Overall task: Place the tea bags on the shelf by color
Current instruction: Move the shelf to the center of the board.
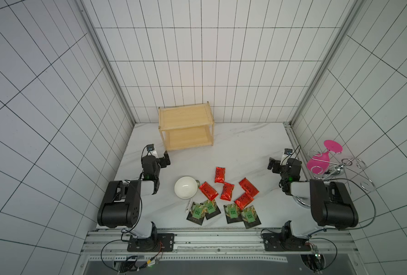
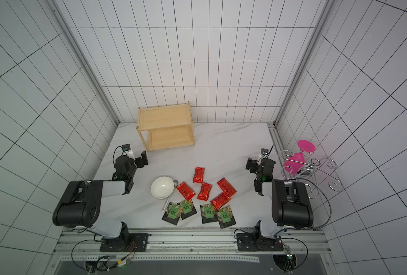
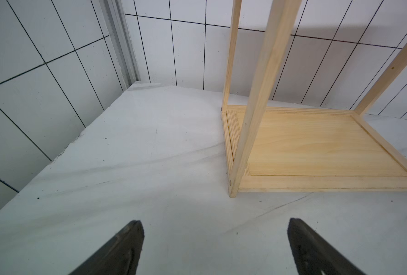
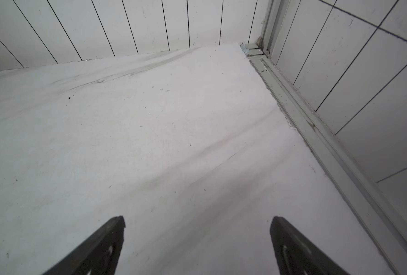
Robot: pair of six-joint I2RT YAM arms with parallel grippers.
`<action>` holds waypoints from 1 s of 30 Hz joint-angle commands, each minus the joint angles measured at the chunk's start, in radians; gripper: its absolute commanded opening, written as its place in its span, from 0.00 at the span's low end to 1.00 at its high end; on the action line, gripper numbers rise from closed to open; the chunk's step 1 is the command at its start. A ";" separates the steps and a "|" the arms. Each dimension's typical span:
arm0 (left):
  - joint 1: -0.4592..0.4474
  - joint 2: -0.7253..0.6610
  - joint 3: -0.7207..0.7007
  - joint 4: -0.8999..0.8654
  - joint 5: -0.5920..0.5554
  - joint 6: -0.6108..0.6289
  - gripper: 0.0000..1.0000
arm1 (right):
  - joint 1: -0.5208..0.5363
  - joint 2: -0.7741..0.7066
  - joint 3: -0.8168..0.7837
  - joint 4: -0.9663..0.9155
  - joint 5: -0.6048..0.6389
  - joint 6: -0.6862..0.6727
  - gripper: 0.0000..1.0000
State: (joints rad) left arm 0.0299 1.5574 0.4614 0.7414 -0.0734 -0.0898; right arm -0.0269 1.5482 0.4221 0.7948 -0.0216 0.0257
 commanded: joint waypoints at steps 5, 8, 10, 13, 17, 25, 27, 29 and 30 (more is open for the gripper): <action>0.004 0.003 -0.005 0.013 0.005 -0.008 0.98 | -0.012 -0.005 0.018 0.004 -0.010 0.000 0.99; 0.004 0.001 -0.004 0.010 0.004 -0.009 0.98 | -0.013 -0.004 0.020 0.003 -0.014 0.000 0.99; 0.014 0.000 -0.006 0.010 0.016 -0.016 0.98 | -0.013 -0.003 0.022 -0.002 -0.012 -0.003 0.99; 0.016 0.000 -0.005 0.012 0.023 -0.013 0.98 | -0.002 -0.010 0.019 -0.001 0.039 0.002 0.99; -0.024 -0.090 -0.023 0.013 -0.175 -0.024 0.98 | 0.093 -0.169 0.074 -0.198 0.365 0.012 0.99; -0.091 -0.279 0.344 -0.718 -0.578 -0.349 0.99 | 0.256 -0.351 0.353 -0.618 0.337 0.283 0.89; -0.088 -0.252 0.434 -0.806 -0.553 -0.404 0.98 | 0.291 -0.295 0.455 -0.680 0.289 0.293 0.88; -0.084 -0.221 0.506 -0.830 -0.484 -0.411 0.99 | 0.313 -0.229 0.553 -0.723 0.221 0.303 0.87; -0.081 -0.204 0.547 -0.852 -0.460 -0.425 0.98 | 0.319 -0.190 0.611 -0.744 0.181 0.304 0.87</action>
State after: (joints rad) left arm -0.0566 1.3071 0.9508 0.0902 -0.5568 -0.4240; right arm 0.2657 1.2800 0.9272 0.2073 0.2615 0.2813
